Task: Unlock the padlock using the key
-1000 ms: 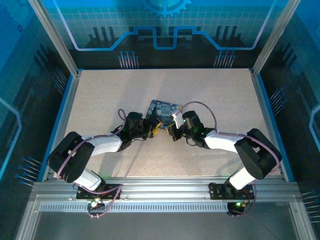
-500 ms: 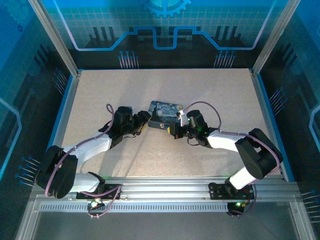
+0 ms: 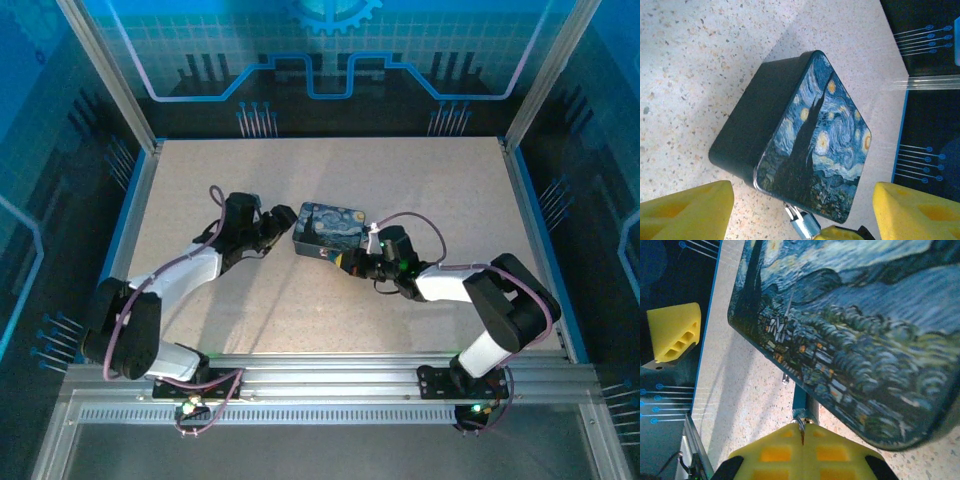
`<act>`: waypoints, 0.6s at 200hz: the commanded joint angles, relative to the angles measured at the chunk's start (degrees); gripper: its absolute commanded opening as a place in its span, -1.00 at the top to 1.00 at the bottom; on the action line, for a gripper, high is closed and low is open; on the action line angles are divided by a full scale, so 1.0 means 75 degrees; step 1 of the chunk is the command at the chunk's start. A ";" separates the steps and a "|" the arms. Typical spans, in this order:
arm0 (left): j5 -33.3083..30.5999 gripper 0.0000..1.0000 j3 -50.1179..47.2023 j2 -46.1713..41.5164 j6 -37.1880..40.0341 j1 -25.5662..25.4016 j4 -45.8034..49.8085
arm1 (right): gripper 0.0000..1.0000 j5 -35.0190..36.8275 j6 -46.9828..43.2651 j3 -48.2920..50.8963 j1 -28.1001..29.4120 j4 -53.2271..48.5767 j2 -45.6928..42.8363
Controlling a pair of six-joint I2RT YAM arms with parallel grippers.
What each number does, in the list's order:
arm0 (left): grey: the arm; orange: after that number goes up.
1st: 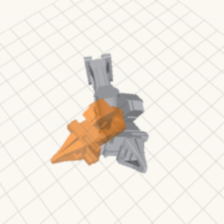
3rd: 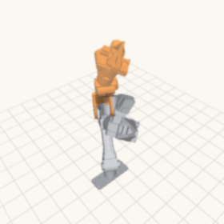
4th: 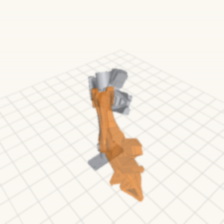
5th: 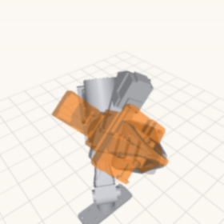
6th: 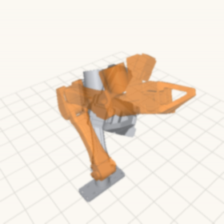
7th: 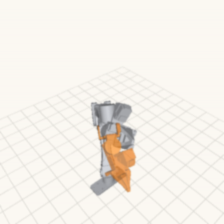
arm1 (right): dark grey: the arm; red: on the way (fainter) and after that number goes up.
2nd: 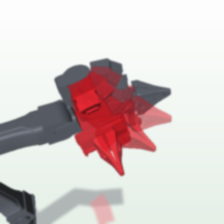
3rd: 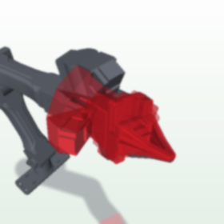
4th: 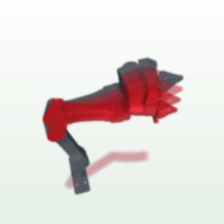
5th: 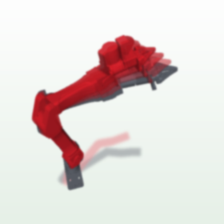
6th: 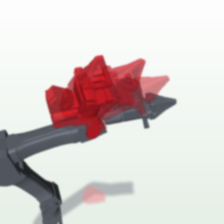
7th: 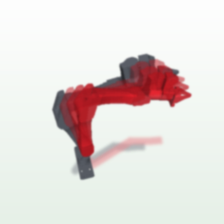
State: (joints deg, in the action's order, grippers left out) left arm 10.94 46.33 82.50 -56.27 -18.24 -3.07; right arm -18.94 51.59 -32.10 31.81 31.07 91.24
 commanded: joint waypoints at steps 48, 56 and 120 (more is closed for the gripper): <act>0.0788 -0.48 0.1774 0.1771 0.1525 0.0147 0.1133 | 1.00 0.0018 0.0406 0.0032 0.0006 -0.0039 0.0255; 0.0899 -0.46 0.1885 0.1951 0.1526 0.0150 0.1159 | 0.98 0.0009 0.0378 0.0028 0.0012 -0.0047 0.0267; 0.1133 -0.34 0.1974 0.2734 0.1735 0.0147 0.1315 | 0.71 0.0003 0.0128 -0.0037 0.0012 -0.0310 0.0176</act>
State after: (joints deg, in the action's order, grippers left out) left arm 17.47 59.99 101.56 -45.91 -17.72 4.29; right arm -18.70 53.74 -31.70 31.81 31.51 92.18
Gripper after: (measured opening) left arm 0.680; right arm 0.117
